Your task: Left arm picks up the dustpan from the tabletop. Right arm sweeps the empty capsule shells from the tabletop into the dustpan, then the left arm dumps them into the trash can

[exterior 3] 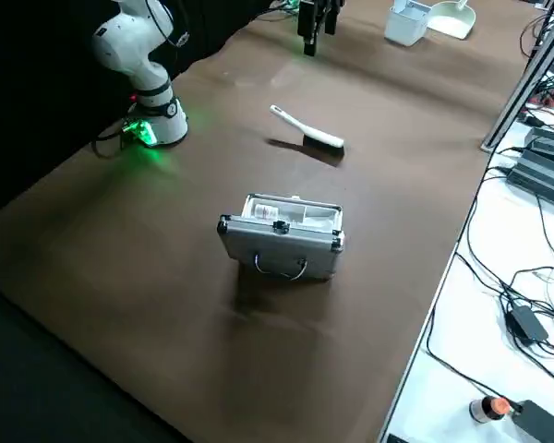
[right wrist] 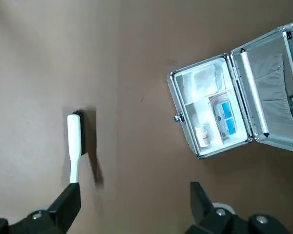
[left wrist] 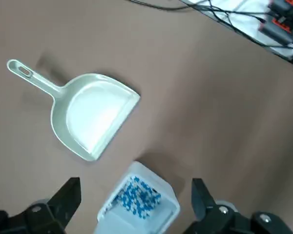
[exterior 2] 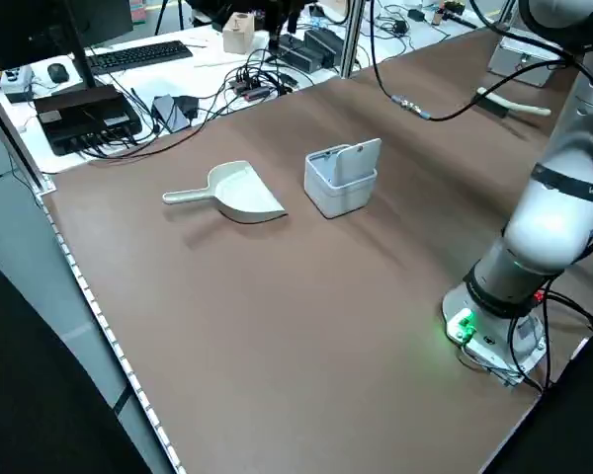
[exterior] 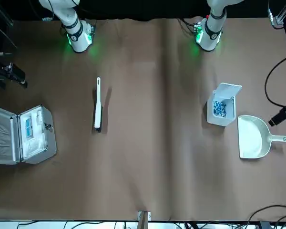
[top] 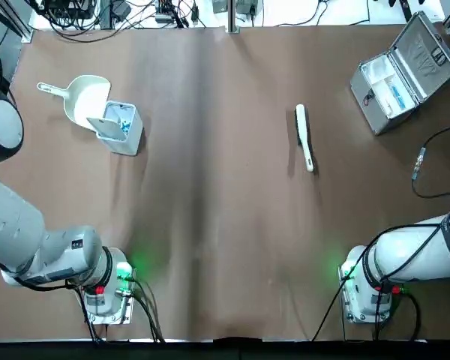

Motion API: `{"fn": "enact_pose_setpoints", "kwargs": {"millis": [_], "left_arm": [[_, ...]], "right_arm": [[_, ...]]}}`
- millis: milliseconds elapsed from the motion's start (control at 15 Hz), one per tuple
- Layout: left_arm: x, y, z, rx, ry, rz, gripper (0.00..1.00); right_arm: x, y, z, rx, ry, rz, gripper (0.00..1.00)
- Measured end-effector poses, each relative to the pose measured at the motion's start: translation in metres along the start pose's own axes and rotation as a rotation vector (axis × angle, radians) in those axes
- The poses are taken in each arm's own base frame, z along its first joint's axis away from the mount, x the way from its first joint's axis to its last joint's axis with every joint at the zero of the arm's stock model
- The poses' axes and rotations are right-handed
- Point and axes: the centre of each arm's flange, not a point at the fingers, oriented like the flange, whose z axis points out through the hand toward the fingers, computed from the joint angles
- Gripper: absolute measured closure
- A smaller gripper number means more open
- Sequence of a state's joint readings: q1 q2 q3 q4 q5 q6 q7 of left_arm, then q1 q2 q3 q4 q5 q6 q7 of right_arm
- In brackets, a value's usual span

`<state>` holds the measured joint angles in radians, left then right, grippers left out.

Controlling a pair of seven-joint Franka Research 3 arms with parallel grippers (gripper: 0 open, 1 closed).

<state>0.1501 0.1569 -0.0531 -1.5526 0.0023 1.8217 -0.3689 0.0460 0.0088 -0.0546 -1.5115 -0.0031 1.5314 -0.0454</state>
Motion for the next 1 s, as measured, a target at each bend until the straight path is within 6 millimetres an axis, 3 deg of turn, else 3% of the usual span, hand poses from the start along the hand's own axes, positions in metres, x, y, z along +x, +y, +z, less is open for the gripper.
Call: {"fn": "enact_pose_setpoints", "kwargs": {"millis": [200, 467, 733, 1000], "left_arm": [[-0.009, 0.022, -0.018, -0.016, -0.004, 0.145, 0.00], [-0.021, 0.047, -0.026, -0.030, -0.004, 0.371, 0.00], [-0.050, 0.088, -0.032, -0.032, -0.030, 0.470, 0.00], [-0.055, 0.089, -0.039, -0.030, -0.029, 0.474, 0.00]], "right_arm": [[0.000, 0.000, 0.000, 0.000, 0.001, 0.000, 0.01], [0.000, 0.000, 0.000, 0.000, 0.001, 0.000, 0.01], [0.000, 0.000, 0.000, 0.000, 0.001, -0.001, 0.01], [0.000, 0.000, 0.000, 0.000, 0.001, 0.000, 0.01]]}}
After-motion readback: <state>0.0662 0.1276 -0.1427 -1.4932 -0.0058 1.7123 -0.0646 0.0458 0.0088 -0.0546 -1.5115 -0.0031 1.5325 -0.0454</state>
